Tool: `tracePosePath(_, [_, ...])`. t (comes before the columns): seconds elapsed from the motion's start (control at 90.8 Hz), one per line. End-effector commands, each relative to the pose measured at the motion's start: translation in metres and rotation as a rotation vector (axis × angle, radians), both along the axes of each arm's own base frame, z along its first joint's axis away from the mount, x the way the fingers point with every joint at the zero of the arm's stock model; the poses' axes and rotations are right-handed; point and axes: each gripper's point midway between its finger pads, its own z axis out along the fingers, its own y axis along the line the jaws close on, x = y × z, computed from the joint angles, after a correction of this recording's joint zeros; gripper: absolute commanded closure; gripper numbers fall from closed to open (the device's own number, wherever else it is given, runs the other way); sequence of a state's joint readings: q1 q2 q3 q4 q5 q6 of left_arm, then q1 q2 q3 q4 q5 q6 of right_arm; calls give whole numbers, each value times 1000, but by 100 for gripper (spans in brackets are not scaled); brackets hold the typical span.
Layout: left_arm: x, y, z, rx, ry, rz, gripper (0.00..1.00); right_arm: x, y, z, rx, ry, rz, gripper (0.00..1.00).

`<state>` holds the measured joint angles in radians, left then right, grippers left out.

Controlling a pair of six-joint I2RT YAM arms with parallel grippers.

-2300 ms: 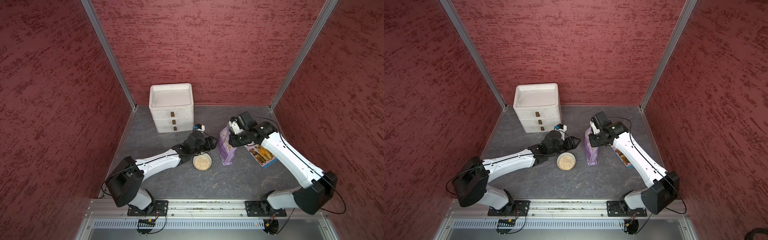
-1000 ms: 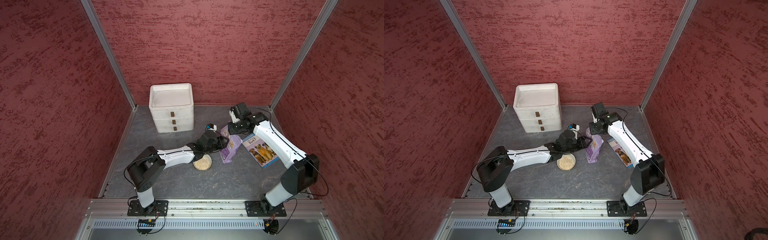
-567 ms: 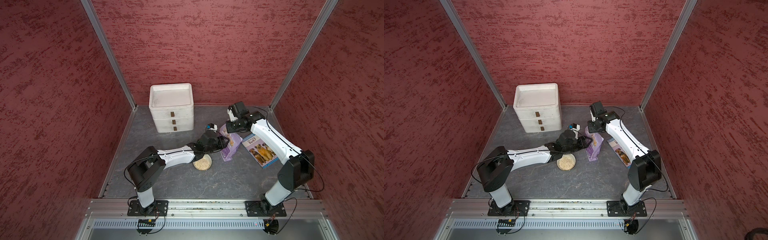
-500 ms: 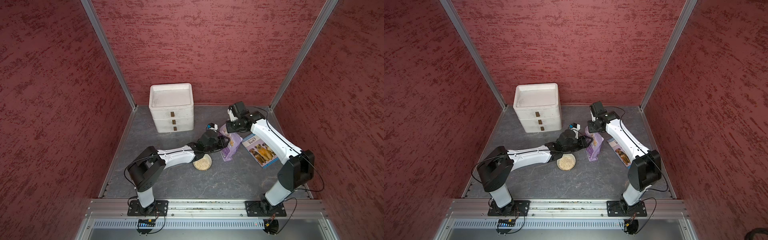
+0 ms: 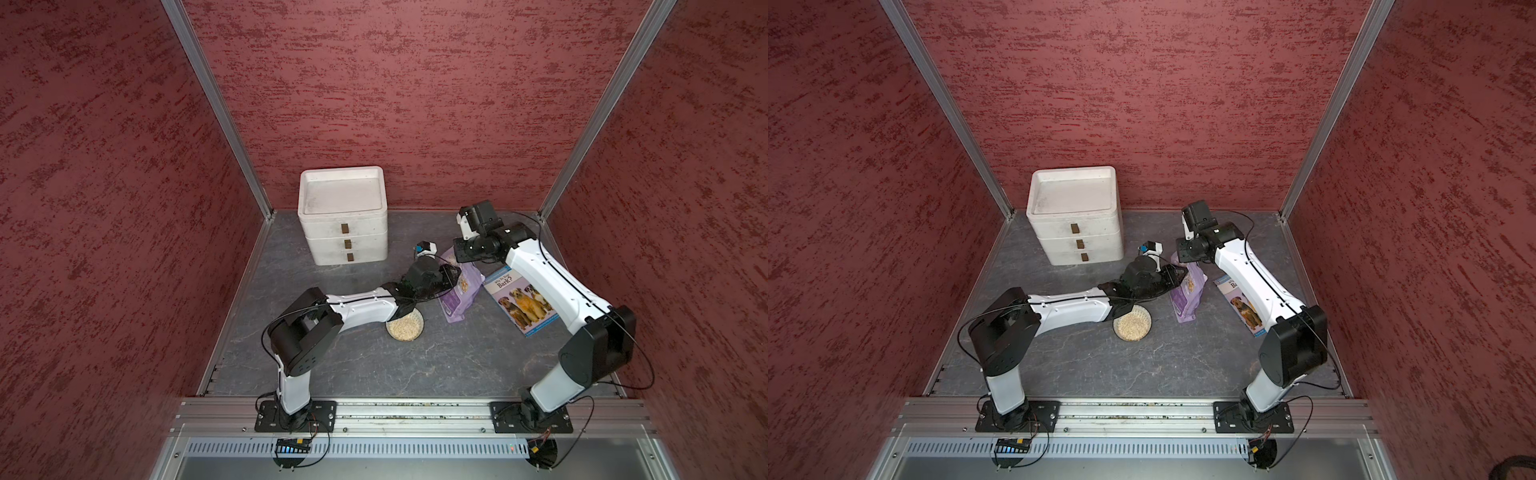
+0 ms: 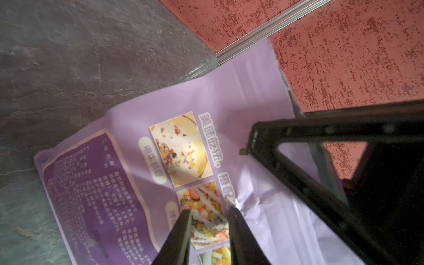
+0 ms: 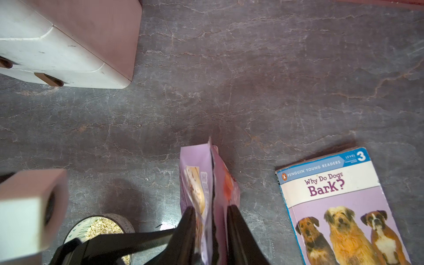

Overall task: Pour the oats into the breakfast bowl
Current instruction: Close the oats bag at the center of the board.

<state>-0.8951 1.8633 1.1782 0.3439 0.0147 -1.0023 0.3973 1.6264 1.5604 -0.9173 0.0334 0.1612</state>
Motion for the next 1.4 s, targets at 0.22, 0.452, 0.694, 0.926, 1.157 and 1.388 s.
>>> tracePosePath(0.22, [10, -11, 4, -48, 14, 25, 87, -19, -3, -16, -51, 65, 45, 80])
tracePosePath(0.452, [7, -11, 0, -53, 33, 32, 92, -17, -13, -19, -154, 55, 41, 100])
tracePosePath(0.694, [8, -10, 0, -56, 36, 41, 94, -20, -17, -24, -314, 3, 80, 100])
tracePosePath(0.926, [7, -7, -1, -75, 49, 57, 95, -31, -16, -17, -244, 27, 28, 77])
tracePosePath(1.157, [6, -3, 2, -73, 43, 65, 96, -41, -13, -13, -170, 50, -5, 98])
tracePosePath(1.388, [4, 0, 6, -69, 24, 61, 97, -40, -15, -6, -108, -24, -31, 100])
